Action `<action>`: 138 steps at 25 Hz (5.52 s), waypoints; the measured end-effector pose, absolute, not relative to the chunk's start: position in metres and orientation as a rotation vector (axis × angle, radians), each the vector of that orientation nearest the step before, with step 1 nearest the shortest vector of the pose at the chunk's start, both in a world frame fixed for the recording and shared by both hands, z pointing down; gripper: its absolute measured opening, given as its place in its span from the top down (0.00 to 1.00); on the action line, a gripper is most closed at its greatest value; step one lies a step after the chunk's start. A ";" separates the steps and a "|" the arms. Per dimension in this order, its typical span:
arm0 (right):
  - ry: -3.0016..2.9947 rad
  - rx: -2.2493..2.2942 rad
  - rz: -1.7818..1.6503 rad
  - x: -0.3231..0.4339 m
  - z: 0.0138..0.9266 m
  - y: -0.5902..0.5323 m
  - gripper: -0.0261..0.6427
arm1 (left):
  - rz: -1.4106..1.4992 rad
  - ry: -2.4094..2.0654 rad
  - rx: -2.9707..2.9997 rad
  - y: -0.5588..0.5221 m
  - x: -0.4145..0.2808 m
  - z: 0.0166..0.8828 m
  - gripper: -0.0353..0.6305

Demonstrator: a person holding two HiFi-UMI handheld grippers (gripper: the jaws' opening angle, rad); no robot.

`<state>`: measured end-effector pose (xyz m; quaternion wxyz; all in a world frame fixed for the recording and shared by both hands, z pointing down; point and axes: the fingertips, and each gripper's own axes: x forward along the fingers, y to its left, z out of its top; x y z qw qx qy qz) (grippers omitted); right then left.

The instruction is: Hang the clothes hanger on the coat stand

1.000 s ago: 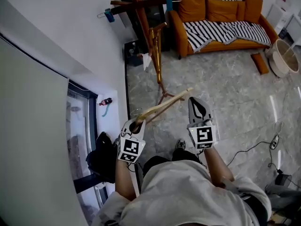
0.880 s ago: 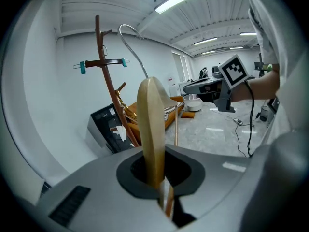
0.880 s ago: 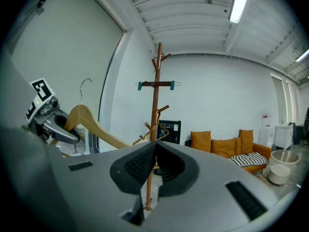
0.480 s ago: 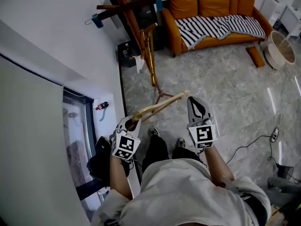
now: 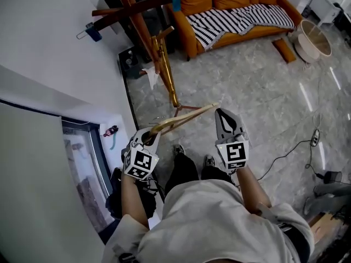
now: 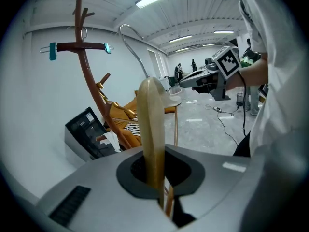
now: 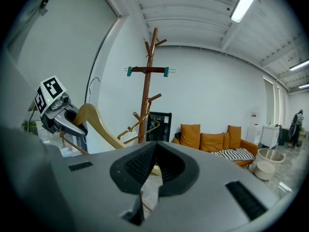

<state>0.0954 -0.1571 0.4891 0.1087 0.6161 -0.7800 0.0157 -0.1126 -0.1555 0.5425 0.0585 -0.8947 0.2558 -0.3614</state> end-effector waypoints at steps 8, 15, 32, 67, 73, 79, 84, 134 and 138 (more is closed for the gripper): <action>-2.218 1.848 0.079 0.079 0.502 -0.181 0.95 | -1.090 0.601 -2.732 -0.195 -0.115 0.548 0.93; -2.194 1.876 0.103 0.067 0.505 -0.194 0.95 | -1.186 0.377 -2.722 -0.208 -0.121 0.564 0.93; -2.090 1.977 0.163 0.058 0.520 -0.214 0.95 | -1.280 0.116 -2.678 -0.250 -0.135 0.590 0.93; -2.019 1.989 0.182 0.062 0.517 -0.272 0.95 | -1.299 0.164 -2.742 -0.316 -0.109 0.597 0.93; -2.087 1.894 0.174 0.068 0.519 -0.300 0.95 | -1.329 0.257 -2.765 -0.326 -0.105 0.599 0.93; -2.157 1.803 0.151 0.069 0.518 -0.321 0.95 | -1.350 0.343 -2.786 -0.329 -0.100 0.603 0.93; -2.218 1.731 0.138 0.064 0.518 -0.334 0.95 | -1.358 0.388 -2.805 -0.329 -0.099 0.608 0.93; -2.299 1.584 0.134 0.052 0.531 -0.358 0.95 | -1.445 0.871 -2.791 -0.357 -0.115 0.637 0.89; -2.312 1.580 0.135 0.054 0.529 -0.360 0.95 | -1.446 0.905 -2.781 -0.356 -0.114 0.633 0.88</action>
